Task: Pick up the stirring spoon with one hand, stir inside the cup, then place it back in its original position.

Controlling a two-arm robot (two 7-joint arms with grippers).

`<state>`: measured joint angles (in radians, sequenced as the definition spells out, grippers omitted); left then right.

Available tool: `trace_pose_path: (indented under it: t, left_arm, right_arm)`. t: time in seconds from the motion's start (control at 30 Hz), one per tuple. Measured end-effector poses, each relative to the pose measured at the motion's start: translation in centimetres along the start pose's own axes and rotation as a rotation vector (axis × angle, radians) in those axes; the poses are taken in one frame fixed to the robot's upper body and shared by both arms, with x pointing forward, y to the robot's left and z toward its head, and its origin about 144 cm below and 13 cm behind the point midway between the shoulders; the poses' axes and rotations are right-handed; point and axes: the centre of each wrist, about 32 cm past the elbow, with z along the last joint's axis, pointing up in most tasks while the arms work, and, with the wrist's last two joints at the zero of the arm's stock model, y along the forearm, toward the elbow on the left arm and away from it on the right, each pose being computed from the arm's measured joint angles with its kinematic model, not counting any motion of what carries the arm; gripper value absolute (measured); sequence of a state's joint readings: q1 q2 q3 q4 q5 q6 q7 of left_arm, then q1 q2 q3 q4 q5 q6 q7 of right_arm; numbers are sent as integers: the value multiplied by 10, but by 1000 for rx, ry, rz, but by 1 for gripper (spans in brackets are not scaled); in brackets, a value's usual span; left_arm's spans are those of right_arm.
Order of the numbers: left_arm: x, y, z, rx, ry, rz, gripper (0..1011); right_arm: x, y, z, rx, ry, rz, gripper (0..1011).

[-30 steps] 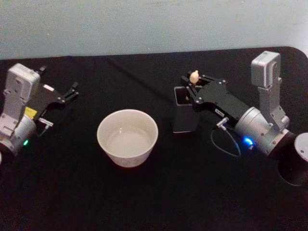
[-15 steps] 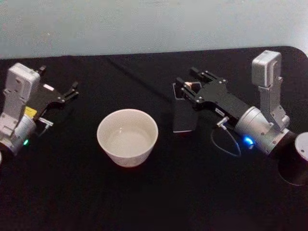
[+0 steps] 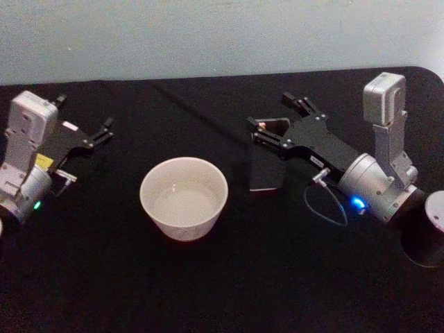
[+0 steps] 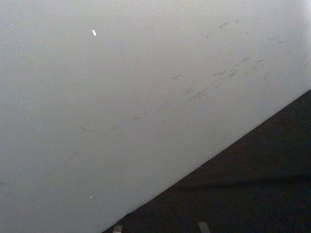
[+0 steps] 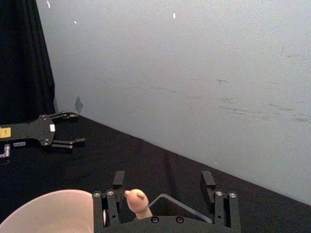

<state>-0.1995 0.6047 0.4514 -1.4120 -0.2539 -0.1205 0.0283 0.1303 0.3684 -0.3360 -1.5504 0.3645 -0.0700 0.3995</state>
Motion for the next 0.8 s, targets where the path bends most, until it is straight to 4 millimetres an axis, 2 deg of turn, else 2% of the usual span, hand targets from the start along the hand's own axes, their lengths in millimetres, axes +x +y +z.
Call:
trace_pose_path:
  t: [0.1, 0.5, 0.8]
  left_arm:
    - [0, 0, 0, 0, 0, 0, 1001]
    - [0, 0, 0, 0, 0, 0, 1001]
    - [0, 0, 0, 0, 0, 0, 1001]
  right_arm:
    - [0, 0, 0, 0, 0, 0, 1003]
    - [3, 0, 6, 46, -3, -10, 1002]
    - [16, -12, 19, 136, -49, -176, 1002]
